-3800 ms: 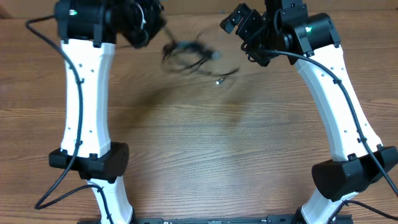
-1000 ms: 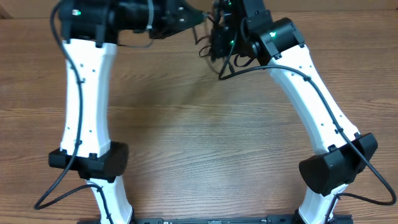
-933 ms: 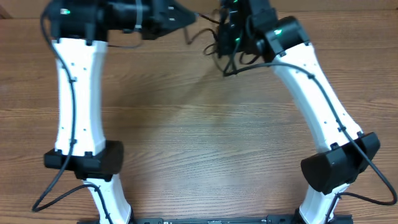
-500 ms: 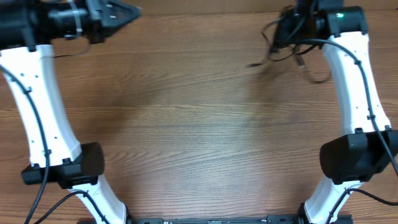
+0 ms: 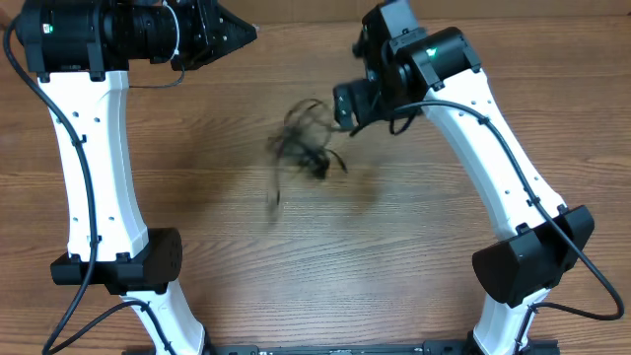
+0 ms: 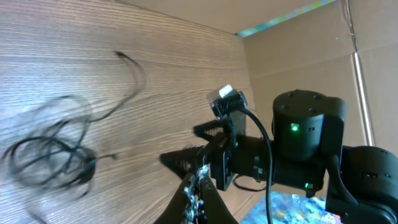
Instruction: Untangle cables
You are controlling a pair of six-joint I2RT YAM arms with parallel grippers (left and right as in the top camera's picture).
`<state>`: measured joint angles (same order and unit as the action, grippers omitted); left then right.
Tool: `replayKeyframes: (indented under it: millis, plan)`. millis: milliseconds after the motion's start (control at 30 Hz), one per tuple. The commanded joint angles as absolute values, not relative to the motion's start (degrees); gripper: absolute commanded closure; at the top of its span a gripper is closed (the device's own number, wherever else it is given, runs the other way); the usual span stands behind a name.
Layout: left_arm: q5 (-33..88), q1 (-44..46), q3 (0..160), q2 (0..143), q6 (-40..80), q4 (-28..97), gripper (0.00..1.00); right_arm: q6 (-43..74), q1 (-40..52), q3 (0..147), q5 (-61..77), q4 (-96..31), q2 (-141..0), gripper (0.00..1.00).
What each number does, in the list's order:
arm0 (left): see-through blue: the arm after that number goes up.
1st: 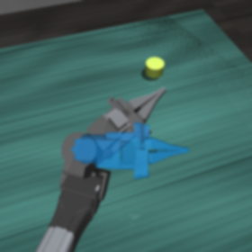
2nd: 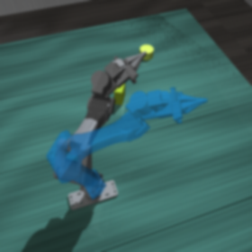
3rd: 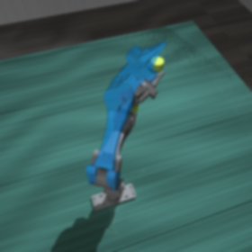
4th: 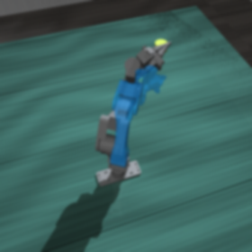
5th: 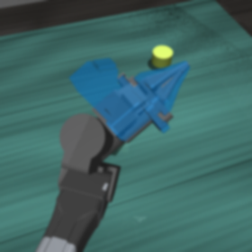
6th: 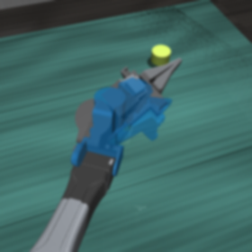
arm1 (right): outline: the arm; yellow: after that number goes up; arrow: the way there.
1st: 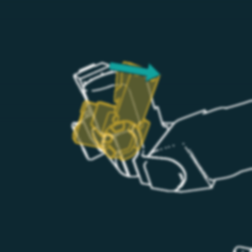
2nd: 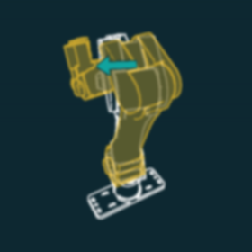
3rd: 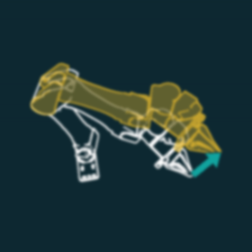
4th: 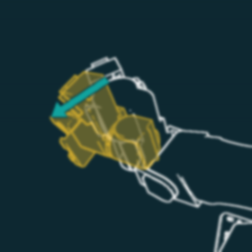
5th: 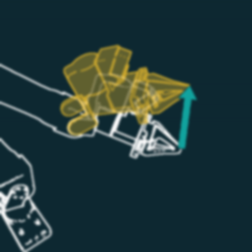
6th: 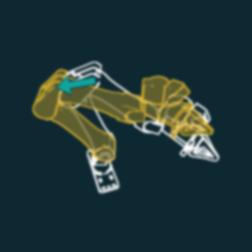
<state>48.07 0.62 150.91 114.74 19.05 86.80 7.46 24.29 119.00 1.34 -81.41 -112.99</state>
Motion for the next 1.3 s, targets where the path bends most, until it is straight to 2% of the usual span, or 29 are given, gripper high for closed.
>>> replayKeyframes:
  millis: [0, 133, 233, 300, 367, 400, 433, 467, 500, 633, 667, 700, 767, 800, 967, 1267]
  plan:
    - [46.92, 0.4, 151.98, 113.12, 16.43, 87.31, 0.96, 10.61, 22.24, 119.2, -9.45, -84.36, -114.02, 0.0]
    - [46.74, 0.47, 151.98, 113.12, 15.99, 88.86, 0.96, 16.91, 18.7, 119.2, -8.19, -87.15, -114.15, 0.0]
    - [45.04, 0.58, 152.0, 113.12, 15.79, 89.62, 0.96, 18.26, 16.95, 119.2, 7.6, -85.21, -114.3, 0.06]
    - [44.53, 0.58, 151.98, 113.12, 15.81, 90.06, 0.96, 18.28, 17.23, 119.2, 19.92, -82.41, -114.69, 0.06]
    - [44.58, 0.58, 151.98, 113.12, 15.84, 90.21, 0.96, 21.17, 18.28, 119.2, 25.58, -79.99, -115.07, 0.08]
    - [44.56, 0.58, 152.0, 113.12, 15.84, 90.26, 0.9, 24.49, 19.11, 119.17, 26.26, -78.91, -115.33, 0.09]
    - [44.53, 0.58, 151.98, 113.12, 15.84, 90.26, 0.79, 27.99, 20.1, 119.17, 26.06, -77.82, -115.48, 0.08]
    - [44.56, 0.58, 151.98, 113.12, 15.84, 90.26, 0.62, 30.55, 21.06, 119.04, 25.63, -76.77, -115.61, 0.05]
    - [44.56, 0.58, 151.98, 113.12, 15.84, 90.28, 0.52, 33.52, 22.41, 118.63, 24.82, -75.26, -115.7, 0.04]
    - [44.56, 0.58, 151.98, 113.12, 15.79, 91.64, 0.26, 43.44, 28.18, 114.41, 17.67, -71.09, -115.77, 0.05]
    - [44.53, 0.58, 151.98, 113.12, 15.75, 92.01, 0.23, 45.39, 29.45, 113.03, 15.84, -70.63, -115.77, 0.09]
    - [44.56, 0.58, 151.98, 113.12, 15.25, 92.42, 0.2, 48.14, 30.89, 111.07, 13.82, -69.93, -115.77, 0.16]
    - [44.53, 0.58, 151.98, 113.12, 14.15, 92.99, 0.2, 53.82, 33.32, 107.07, 11.77, -68.9, -115.77, 0.31]
    - [44.51, 0.58, 151.98, 113.12, 13.58, 93.25, 0.2, 56.93, 34.39, 104.95, 11.62, -68.14, -115.77, 0.34]
    - [44.29, 0.58, 151.98, 113.12, 11.46, 94.96, 0.19, 67.55, 38.28, 95.26, 11.66, -60.34, -115.77, 0.33]
    - [40.07, 0.82, 151.98, 113.12, 10.7, 96.79, 0.18, 67.02, 38.52, 86.98, 11.35, -45.89, -116.38, 0.34]
